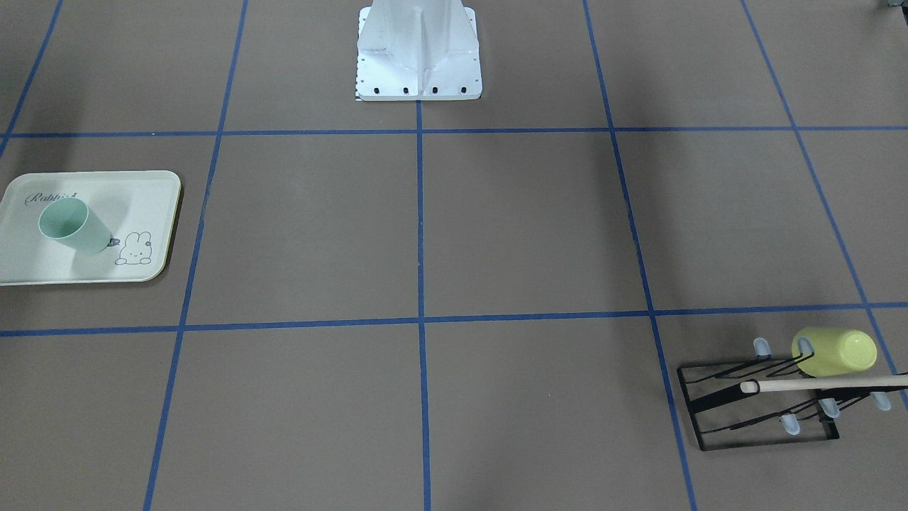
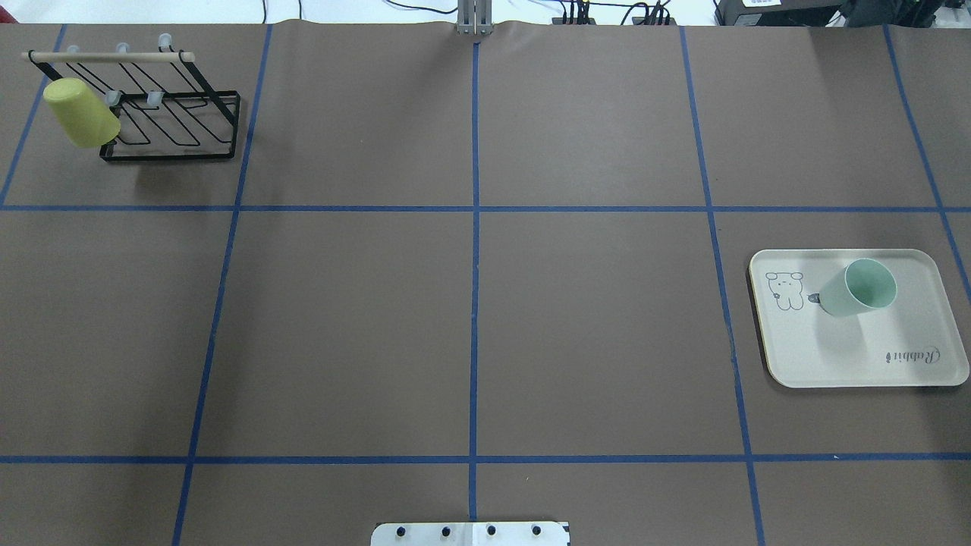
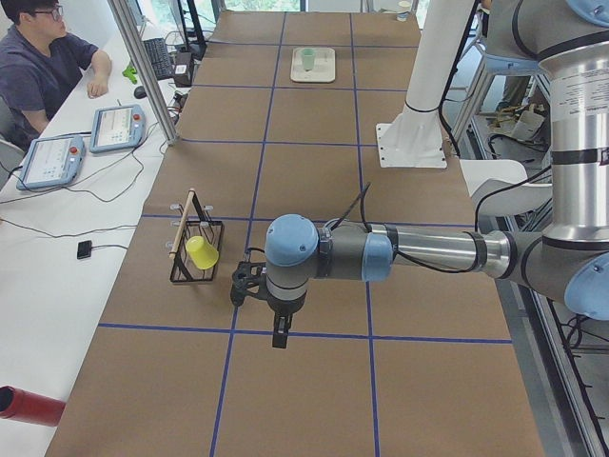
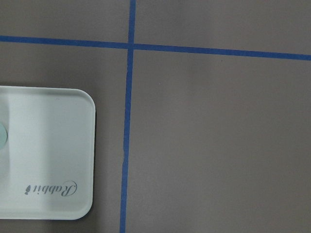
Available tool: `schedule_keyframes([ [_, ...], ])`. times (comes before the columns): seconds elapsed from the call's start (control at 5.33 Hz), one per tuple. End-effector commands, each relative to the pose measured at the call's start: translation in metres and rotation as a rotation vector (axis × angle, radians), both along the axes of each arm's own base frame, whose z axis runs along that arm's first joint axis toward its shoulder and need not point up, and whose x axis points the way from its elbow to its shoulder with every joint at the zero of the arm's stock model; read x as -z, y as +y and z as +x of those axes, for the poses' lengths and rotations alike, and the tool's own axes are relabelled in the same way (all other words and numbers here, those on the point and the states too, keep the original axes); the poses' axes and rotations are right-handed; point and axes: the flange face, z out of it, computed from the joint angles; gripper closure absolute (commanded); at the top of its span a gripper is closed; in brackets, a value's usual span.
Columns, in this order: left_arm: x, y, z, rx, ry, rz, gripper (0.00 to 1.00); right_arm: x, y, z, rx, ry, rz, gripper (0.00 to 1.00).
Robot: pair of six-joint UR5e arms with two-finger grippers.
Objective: Left arm grabs green cup and hands to right arm on tray
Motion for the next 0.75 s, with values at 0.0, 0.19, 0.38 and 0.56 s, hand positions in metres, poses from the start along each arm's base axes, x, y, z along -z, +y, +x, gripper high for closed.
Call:
schedule_keyframes([
  [0.0,0.0010,-0.0008,0.0000,0.000,0.000,0.004,0.00,-0.0016,0.0018,-0.0002,0.000,0.000,-0.004,0.00],
  [0.19,0.0011,-0.0002,0.0000,0.000,0.000,0.004,0.00,-0.0009,0.0008,-0.0007,0.002,0.000,-0.001,0.00],
  [0.38,0.0082,-0.0004,-0.0001,0.000,-0.002,0.016,0.00,-0.0006,0.0014,-0.0010,0.001,-0.003,0.000,0.00],
  [0.56,0.0052,0.0030,0.0004,0.000,0.000,0.008,0.00,0.0000,0.0005,-0.0016,-0.002,-0.003,-0.003,0.00],
])
